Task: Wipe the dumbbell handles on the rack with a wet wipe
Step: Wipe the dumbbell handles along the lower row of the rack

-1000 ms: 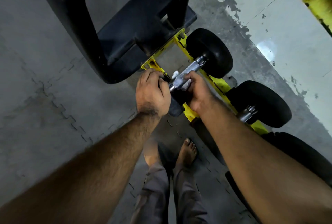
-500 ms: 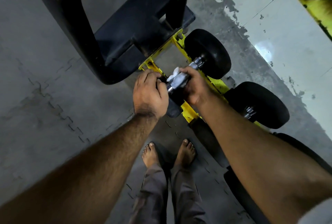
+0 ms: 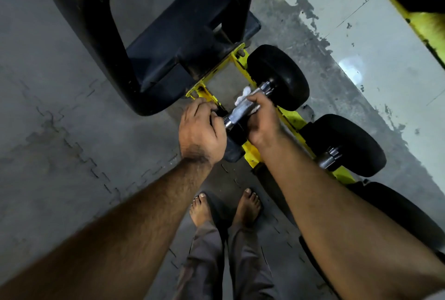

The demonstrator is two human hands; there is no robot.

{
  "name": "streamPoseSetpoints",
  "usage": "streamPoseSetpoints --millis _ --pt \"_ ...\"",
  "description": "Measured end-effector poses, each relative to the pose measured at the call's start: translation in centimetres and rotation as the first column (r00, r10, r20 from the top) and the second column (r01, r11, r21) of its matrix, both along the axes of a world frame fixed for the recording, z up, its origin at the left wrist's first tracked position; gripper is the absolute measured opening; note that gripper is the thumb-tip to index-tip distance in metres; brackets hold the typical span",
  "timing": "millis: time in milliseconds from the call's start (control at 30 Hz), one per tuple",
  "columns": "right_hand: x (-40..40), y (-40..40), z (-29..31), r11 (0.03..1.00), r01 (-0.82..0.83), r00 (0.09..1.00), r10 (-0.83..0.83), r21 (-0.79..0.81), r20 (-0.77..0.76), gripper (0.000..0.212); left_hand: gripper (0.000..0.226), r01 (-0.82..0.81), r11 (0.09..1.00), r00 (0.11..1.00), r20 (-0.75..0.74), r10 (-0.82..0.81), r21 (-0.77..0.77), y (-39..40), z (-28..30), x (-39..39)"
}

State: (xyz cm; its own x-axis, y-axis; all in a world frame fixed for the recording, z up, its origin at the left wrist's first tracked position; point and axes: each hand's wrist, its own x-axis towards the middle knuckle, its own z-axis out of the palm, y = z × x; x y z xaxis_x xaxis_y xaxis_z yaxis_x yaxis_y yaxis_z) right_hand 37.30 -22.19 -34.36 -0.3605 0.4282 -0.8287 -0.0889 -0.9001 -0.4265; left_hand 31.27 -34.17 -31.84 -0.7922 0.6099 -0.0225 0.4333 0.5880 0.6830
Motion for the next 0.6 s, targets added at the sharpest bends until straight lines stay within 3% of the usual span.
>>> streamPoseSetpoints --millis 133,300,433,533,600 --pt "-0.9 1.7 -0.3 0.983 0.183 0.983 -0.184 0.019 0.023 0.020 0.034 -0.002 1.000 1.000 0.015 0.002 -0.008 0.1 0.0 -0.1" --pt "0.2 0.4 0.1 0.997 0.035 0.999 -0.037 0.064 0.035 0.018 0.036 -0.003 1.000 1.000 0.013 0.003 -0.025 -0.1 0.0 0.1" --pt "-0.7 0.7 0.2 0.991 0.117 0.990 -0.121 0.063 0.069 0.033 0.035 -0.005 1.000 1.000 0.015 0.005 -0.026 0.0 0.1 0.0" --pt "0.3 -1.9 0.4 0.994 -0.103 0.993 0.105 -0.037 0.060 0.011 0.035 -0.003 1.000 1.000 0.018 0.003 -0.023 0.0 0.1 0.1" --pt "1.3 -0.7 1.1 0.979 -0.198 0.977 0.201 -0.052 0.067 0.013 0.035 -0.016 1.000 1.000 0.018 0.017 -0.023 0.0 0.1 0.1"
